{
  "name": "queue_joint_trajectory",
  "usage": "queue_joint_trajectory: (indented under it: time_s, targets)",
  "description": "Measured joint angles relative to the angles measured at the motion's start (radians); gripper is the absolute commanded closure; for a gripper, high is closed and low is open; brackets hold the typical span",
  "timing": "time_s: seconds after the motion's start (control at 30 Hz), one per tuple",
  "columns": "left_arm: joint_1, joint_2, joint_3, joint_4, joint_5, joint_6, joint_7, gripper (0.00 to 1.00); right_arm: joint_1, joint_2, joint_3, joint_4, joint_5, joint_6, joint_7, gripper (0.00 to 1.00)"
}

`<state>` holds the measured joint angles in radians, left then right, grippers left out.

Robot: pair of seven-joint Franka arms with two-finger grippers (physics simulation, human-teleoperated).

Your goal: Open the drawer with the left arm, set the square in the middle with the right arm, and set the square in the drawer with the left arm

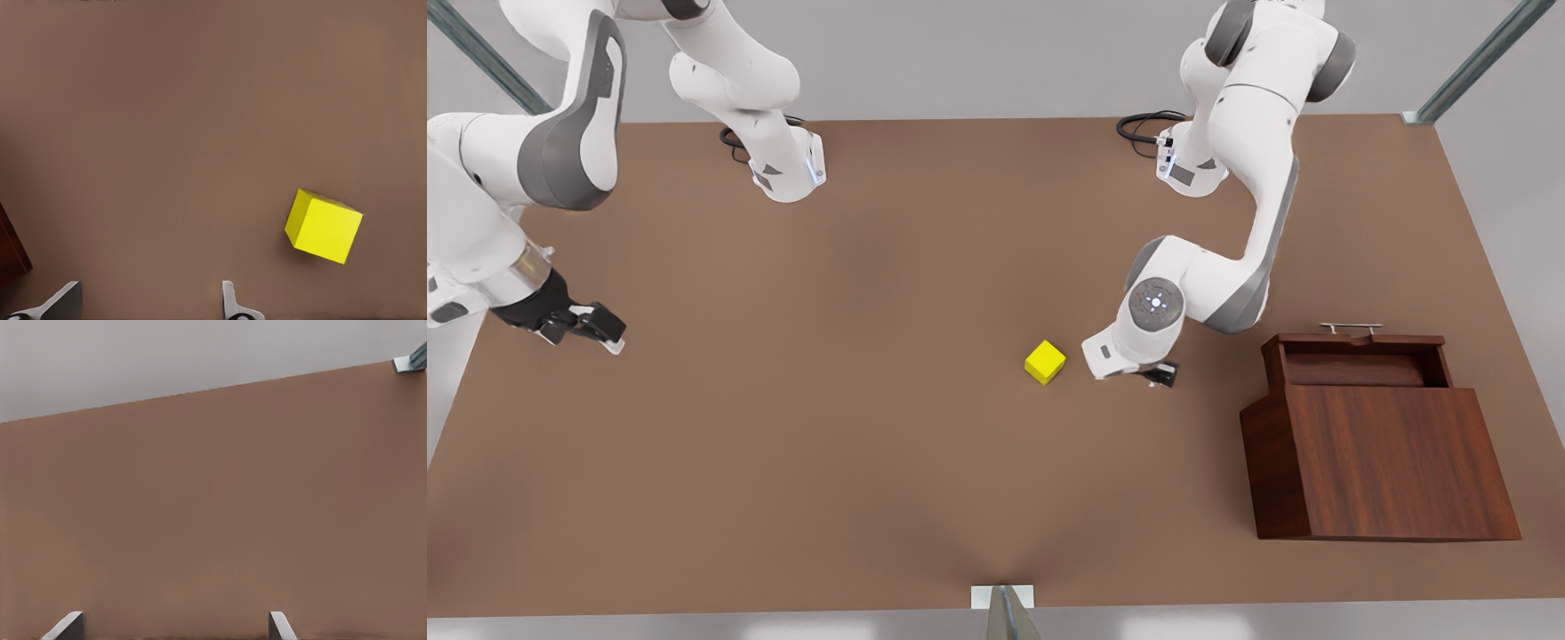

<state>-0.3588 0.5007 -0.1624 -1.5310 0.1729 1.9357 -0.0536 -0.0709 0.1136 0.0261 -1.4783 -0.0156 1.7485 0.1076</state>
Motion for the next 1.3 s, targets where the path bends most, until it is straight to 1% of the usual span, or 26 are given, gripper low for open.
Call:
queue_joint_trajectory:
  time_s: [0.2,0.33,0.73,1.0,1.3]
  targets:
    - [-0.107,0.092,-0.006,0.0,-0.022,0.089,0.1,0.0,-0.074,0.002,-0.001,0.024,0.047,-0.054,-0.043,0.0]
    - [-0.158,0.135,-0.006,-0.001,-0.031,0.136,0.139,0.0,-0.061,0.004,0.007,0.026,0.057,-0.072,-0.065,0.0]
    - [-0.197,0.194,0.0,-0.002,0.01,0.218,0.187,0.0,-0.05,0.031,0.004,0.083,0.065,-0.101,-0.107,0.0]
    - [-0.198,0.188,0.007,-0.08,0.041,0.265,0.196,0.0,-0.053,0.045,0.005,0.088,0.049,-0.116,-0.123,0.0]
    - [-0.203,0.212,0.009,-0.121,0.066,0.329,0.188,0.0,-0.05,0.054,0.008,0.088,0.046,-0.112,-0.134,0.0]
